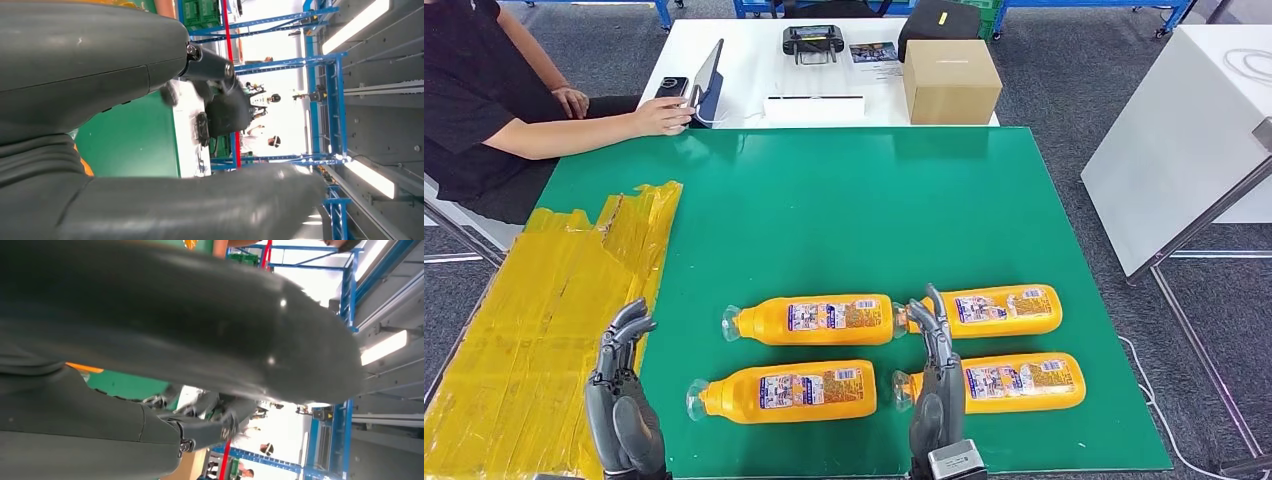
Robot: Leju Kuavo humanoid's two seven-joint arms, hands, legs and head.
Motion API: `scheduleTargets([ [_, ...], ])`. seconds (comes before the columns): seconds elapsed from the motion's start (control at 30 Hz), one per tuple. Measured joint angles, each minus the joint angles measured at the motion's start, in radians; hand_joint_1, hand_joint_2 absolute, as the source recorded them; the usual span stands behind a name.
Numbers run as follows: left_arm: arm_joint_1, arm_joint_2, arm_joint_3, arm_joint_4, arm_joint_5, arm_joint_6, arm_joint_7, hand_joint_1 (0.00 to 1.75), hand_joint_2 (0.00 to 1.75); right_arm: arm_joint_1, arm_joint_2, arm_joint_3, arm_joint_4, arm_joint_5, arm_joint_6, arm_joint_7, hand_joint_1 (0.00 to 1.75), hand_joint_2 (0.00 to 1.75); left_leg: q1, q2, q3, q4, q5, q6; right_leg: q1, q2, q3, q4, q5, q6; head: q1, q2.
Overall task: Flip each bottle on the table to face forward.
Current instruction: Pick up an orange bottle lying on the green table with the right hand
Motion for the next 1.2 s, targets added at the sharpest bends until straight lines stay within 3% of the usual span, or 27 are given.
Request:
scheduleTargets([
  [0.1, 0.003, 0.004, 0.000, 0.000, -0.011, 0.012, 0.000, 0.00, 0.00, 0.002, 0.003, -0.003, 0.001, 0.077, -0.042, 0.030, 0.00, 1.75, 0.000, 0.000, 0.000, 0.000, 0.000, 0.000, 0.000, 0.000, 0.000, 0.000, 0.000, 0.000, 0.000, 0.000],
  [0.27, 0.005, 0.004, 0.007, 0.011, -0.009, -0.012, 0.000, 0.00, 0.00, -0.007, -0.005, 0.027, 0.029, 0.354, -0.109, 0.220, 0.00, 1.75, 0.000, 0.000, 0.000, 0.000, 0.000, 0.000, 0.000, 0.000, 0.000, 0.000, 0.000, 0.000, 0.000, 0.000],
  [0.43, 0.006, -0.020, 0.047, 0.026, 0.014, -0.141, 0.000, 0.00, 0.00, -0.054, -0.034, 0.100, 0.079, 0.573, -0.192, 0.385, 0.00, 1.75, 0.000, 0.000, 0.000, 0.000, 0.000, 0.000, 0.000, 0.000, 0.001, 0.000, 0.000, 0.000, 0.000, 0.000],
  [0.83, -0.017, -0.059, 0.108, 0.060, 0.059, -0.218, 0.000, 0.00, 0.00, -0.126, -0.106, 0.256, 0.141, 0.664, -0.034, 0.522, 0.00, 1.75, 0.000, 0.000, 0.000, 0.000, 0.000, 0.000, 0.000, 0.000, 0.000, 0.000, 0.000, 0.000, 0.000, 0.000],
  [1.2, -0.032, -0.068, 0.129, 0.084, 0.077, -0.227, 0.000, 0.00, 0.00, -0.159, -0.145, 0.323, 0.207, 0.752, 0.036, 0.601, 0.00, 1.75, 0.000, 0.000, 0.000, 0.000, 0.000, 0.000, 0.000, 0.000, 0.000, 0.000, 0.000, 0.000, 0.000, 0.000],
])
